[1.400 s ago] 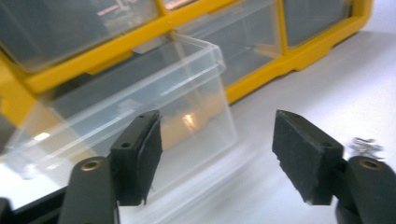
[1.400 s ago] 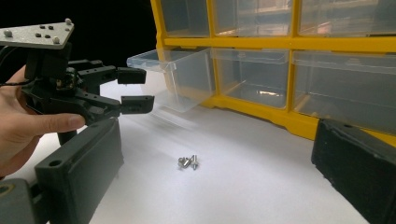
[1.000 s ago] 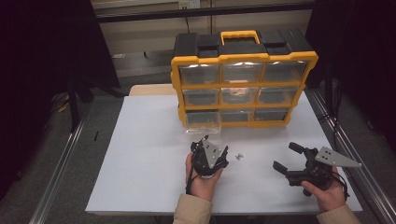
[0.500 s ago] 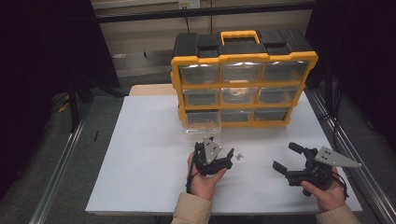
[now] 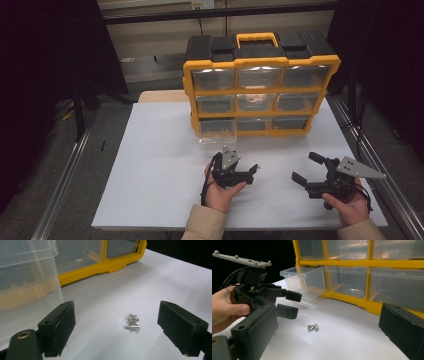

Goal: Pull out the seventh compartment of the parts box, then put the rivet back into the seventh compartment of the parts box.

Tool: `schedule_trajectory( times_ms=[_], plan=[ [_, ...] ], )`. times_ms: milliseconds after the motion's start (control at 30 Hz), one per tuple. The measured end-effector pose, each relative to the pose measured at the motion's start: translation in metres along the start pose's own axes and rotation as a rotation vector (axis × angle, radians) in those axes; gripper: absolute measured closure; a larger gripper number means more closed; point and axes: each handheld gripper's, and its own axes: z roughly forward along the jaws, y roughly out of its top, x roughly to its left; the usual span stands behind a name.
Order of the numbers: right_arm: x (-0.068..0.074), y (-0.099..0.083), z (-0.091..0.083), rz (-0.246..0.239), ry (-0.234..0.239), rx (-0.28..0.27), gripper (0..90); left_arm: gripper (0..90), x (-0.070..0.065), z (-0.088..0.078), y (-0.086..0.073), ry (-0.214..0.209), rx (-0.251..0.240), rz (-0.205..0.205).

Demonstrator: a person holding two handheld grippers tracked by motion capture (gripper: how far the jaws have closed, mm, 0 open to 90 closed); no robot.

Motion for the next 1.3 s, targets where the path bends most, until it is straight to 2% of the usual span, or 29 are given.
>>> schedule_trajectory(
  times_ms=[33,133,200,433,467,567,767,900,933,967,1133,1300],
  plan=[
    [0.000,0.000,0.000,0.001,0.000,-0.001,1.8,14.0,0.001,0.001,0.000,-0.017,-0.001,-0.005],
    [0.000,0.000,0.001,-0.001,0.000,0.000,1.8,13.4,0.001,0.002,0.001,-0.020,0.014,-0.016],
    [0.000,0.000,0.000,0.000,0.000,0.001,1.8,13.1,0.002,0.003,0.001,-0.032,0.017,-0.007],
    [0.000,0.000,0.001,-0.002,-0.005,0.003,1.8,12.3,0.003,0.005,0.001,-0.069,0.024,-0.030],
    [0.000,0.000,0.001,-0.002,0.001,0.004,1.9,12.3,0.003,0.005,0.002,-0.056,0.035,-0.028],
    [-0.001,0.000,0.001,0.002,-0.003,-0.001,1.9,12.7,0.002,0.006,0.002,-0.071,0.028,-0.031],
    [-0.001,0.000,0.001,0.004,-0.003,0.002,1.9,12.7,0.000,0.009,0.003,-0.078,0.049,-0.015],
    [-0.001,0.000,0.001,0.002,-0.001,0.002,1.9,14.2,-0.003,0.011,0.003,-0.092,0.068,-0.021],
    [-0.001,0.000,0.001,-0.002,0.000,0.004,1.9,15.0,-0.004,0.011,0.004,-0.083,0.079,-0.018],
    [0.000,0.000,0.001,0.000,0.001,0.004,1.9,16.7,-0.004,0.012,0.004,-0.095,0.080,-0.012],
    [0.000,0.000,0.001,-0.005,-0.002,0.001,1.9,25.9,-0.005,0.012,0.006,-0.103,0.113,-0.009],
    [0.000,0.000,0.000,-0.001,0.001,-0.001,1.9,39.3,-0.005,0.012,0.012,-0.099,0.148,0.008]
  ],
)
